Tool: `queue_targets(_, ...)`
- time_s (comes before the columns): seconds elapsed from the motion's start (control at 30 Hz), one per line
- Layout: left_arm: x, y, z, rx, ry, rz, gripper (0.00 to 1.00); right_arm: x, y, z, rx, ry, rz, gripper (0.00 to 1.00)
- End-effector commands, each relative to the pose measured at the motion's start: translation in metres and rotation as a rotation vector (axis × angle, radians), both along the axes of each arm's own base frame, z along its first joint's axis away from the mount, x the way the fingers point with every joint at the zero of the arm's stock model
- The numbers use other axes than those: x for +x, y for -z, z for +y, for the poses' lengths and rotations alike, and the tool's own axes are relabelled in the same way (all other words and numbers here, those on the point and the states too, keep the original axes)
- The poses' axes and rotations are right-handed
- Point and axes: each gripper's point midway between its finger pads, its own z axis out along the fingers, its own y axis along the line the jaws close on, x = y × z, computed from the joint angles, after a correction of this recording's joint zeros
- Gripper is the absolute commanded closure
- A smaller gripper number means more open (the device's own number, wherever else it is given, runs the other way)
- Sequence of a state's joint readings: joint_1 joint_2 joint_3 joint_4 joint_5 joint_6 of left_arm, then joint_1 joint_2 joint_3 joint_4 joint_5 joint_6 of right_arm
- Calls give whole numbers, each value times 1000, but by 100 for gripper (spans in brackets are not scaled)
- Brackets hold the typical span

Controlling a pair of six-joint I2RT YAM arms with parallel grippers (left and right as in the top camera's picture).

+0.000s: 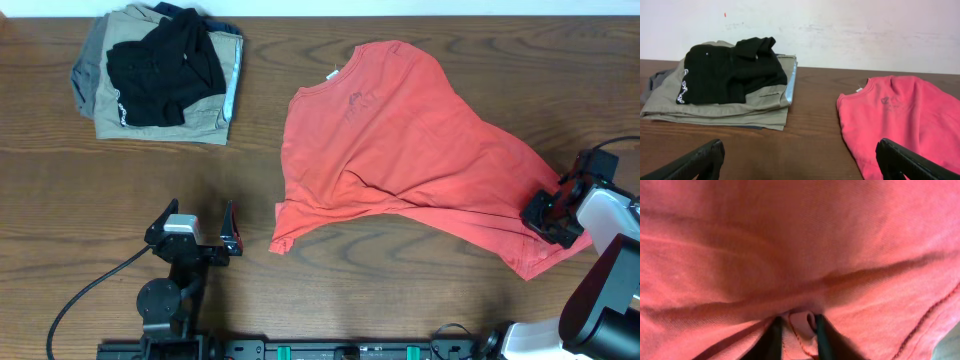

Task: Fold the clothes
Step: 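Grasp the lower right hem corner of the t-shirt with the right gripper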

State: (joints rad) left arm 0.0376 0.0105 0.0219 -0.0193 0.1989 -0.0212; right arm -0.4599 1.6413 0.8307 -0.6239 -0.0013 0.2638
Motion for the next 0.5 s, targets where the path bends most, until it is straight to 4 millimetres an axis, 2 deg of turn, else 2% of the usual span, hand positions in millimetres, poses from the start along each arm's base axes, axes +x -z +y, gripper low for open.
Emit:
queue_targets(0.0,-1,15,-1,10,8,42,2,-5,3,-2,-13,11,17,87)
queue_targets(0.13,-1,15,-1,10,9,42,2,-1,-4,-4,-13,11,17,99)
queue_targets(0.47,-1,15,-1,10,8,42,2,3,-32,-7,7,36,49,99)
